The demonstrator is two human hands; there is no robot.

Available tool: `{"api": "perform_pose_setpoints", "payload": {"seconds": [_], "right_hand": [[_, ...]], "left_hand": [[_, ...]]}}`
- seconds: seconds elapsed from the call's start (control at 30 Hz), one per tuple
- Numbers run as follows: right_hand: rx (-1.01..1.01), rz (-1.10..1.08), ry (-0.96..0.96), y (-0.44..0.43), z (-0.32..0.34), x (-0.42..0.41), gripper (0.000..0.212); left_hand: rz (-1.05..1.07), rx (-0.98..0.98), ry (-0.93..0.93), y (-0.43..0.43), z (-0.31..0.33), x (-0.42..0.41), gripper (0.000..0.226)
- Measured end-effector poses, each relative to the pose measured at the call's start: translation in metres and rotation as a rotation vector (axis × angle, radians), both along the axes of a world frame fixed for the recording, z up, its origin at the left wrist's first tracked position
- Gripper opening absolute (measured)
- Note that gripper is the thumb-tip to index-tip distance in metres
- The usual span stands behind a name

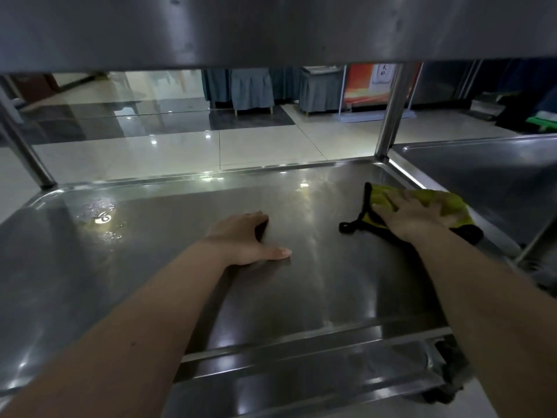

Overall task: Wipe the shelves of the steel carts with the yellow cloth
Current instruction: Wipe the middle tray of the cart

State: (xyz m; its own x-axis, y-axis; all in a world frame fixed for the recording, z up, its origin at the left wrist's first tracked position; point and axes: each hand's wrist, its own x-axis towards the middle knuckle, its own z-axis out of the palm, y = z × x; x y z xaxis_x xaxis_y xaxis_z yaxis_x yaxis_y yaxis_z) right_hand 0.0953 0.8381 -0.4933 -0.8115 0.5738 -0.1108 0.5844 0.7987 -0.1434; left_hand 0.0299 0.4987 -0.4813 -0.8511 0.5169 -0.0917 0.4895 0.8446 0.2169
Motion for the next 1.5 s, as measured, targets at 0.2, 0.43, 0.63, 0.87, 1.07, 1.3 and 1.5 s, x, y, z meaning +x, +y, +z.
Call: {"api": "perform_pose_setpoints", "payload": {"seconds": [0.2,0.43,0.63,0.87,1.07,1.3,1.5], "right_hand": [[0.000,0.142,0.052,-0.092,0.002,-0.035,0.077],[0.047,0.522,0.042,-0.167,-0.004,-0.050,0.072],[0.004,0.143,0.118,-0.029,0.003,-0.021,0.081],[-0.037,0.149,0.043,-0.046,-0.002,-0.031,0.078],[0.058,0.479,-0.083,-0.127,-0.002,-0.009,0.067],[0.037,0.540,-0.067,-0.134,-0.003,0.101,0.071],[0.015,0.572,-0.028,-0.150,-0.002,0.140,0.068]], "left_hand": [[0.028,0.045,-0.074,0.001,-0.009,0.000,0.132],[0.010,0.099,-0.069,0.000,-0.004,0.000,0.122],[0.015,-0.013,-0.073,0.009,0.001,0.005,0.124],[0.023,-0.006,-0.098,0.007,0.000,0.004,0.126],[0.040,-0.033,-0.137,0.007,0.006,0.000,0.123],[0.012,-0.114,-0.077,0.005,0.009,0.001,0.132],[-0.041,-0.172,-0.105,0.008,0.016,-0.013,0.103]]}}
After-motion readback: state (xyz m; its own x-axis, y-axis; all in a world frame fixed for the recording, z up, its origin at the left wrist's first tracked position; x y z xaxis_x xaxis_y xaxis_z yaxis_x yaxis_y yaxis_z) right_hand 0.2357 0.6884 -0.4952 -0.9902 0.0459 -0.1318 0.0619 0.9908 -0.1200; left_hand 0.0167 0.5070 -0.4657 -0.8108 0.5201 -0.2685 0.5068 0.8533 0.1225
